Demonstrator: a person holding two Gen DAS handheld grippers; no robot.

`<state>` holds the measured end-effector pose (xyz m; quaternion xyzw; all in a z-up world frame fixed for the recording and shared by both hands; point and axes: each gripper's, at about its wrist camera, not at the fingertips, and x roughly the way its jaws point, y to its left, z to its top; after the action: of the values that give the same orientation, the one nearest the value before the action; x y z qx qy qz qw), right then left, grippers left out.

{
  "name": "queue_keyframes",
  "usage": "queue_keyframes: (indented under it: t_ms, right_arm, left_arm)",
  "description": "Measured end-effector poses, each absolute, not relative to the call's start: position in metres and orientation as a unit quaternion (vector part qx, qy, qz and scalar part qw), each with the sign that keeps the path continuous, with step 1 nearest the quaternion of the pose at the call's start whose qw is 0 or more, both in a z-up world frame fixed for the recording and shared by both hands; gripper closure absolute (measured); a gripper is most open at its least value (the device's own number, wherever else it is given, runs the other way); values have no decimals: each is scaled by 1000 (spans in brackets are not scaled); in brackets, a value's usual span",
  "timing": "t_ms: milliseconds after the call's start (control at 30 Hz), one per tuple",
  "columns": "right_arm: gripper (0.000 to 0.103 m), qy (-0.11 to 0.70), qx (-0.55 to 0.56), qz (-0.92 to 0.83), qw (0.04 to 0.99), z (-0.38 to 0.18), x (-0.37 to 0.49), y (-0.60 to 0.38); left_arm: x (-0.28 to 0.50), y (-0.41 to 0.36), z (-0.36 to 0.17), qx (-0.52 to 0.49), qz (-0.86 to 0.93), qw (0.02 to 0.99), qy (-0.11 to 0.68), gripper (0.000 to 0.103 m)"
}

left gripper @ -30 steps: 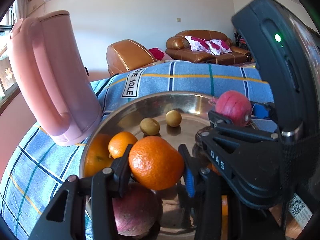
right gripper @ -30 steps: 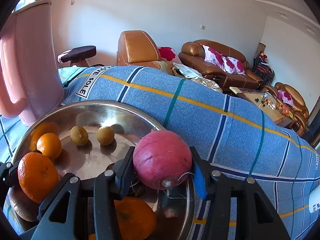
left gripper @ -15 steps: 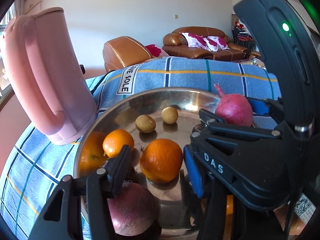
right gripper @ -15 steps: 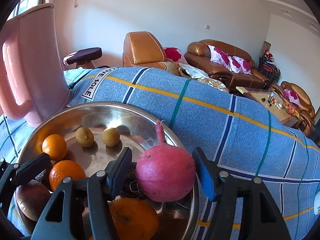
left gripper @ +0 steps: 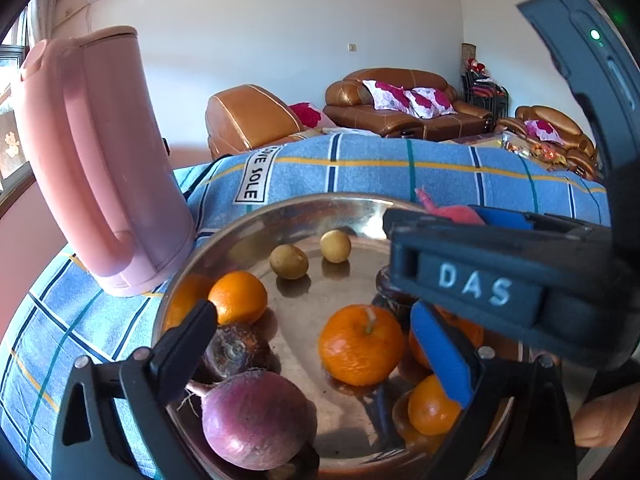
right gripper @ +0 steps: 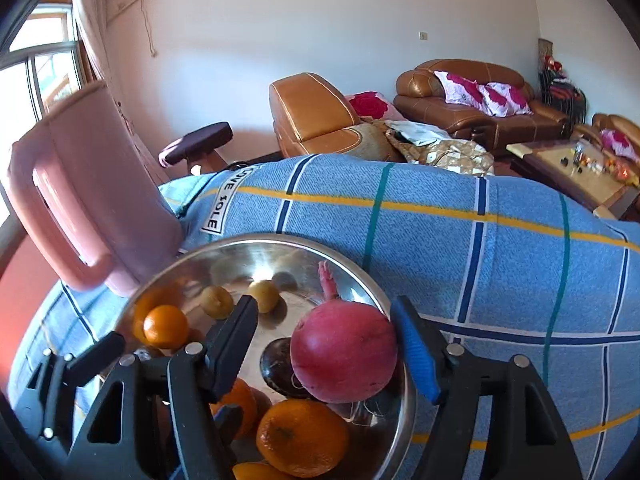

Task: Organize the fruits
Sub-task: 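Lower into the bowl and open both grippers to release orange and red fruit, then withdraw both grippers back from the bowl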

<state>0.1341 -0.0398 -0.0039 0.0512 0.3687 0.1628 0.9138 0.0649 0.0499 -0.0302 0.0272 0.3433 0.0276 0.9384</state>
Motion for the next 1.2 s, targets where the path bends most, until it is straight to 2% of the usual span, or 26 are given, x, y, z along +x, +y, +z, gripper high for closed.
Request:
queue_keyframes:
  t_ms: [233, 400, 467, 733, 900, 1200]
  right_arm:
    - [31, 365, 84, 176, 910, 1, 132, -42]
    - [31, 316, 56, 156, 934, 18, 116, -35]
    - [31, 308, 70, 165, 934, 23, 114, -38]
    - [31, 333, 120, 175, 919, 10, 123, -49]
    - [31, 297, 155, 181, 925, 18, 113, -57]
    - [31, 265, 80, 79, 958, 6, 85, -51]
  left_arm:
    - [67, 54, -31, 18, 29, 938, 346, 3]
    - [65, 63, -27, 6, 37, 941, 337, 3]
    - [64, 65, -25, -2, 35, 943, 332, 0]
    - [63, 62, -24, 16, 45, 946, 321, 0]
    - [61, 63, -21, 11, 44, 949, 311, 0]
    - [59, 68, -26, 14, 43, 946, 321, 0]
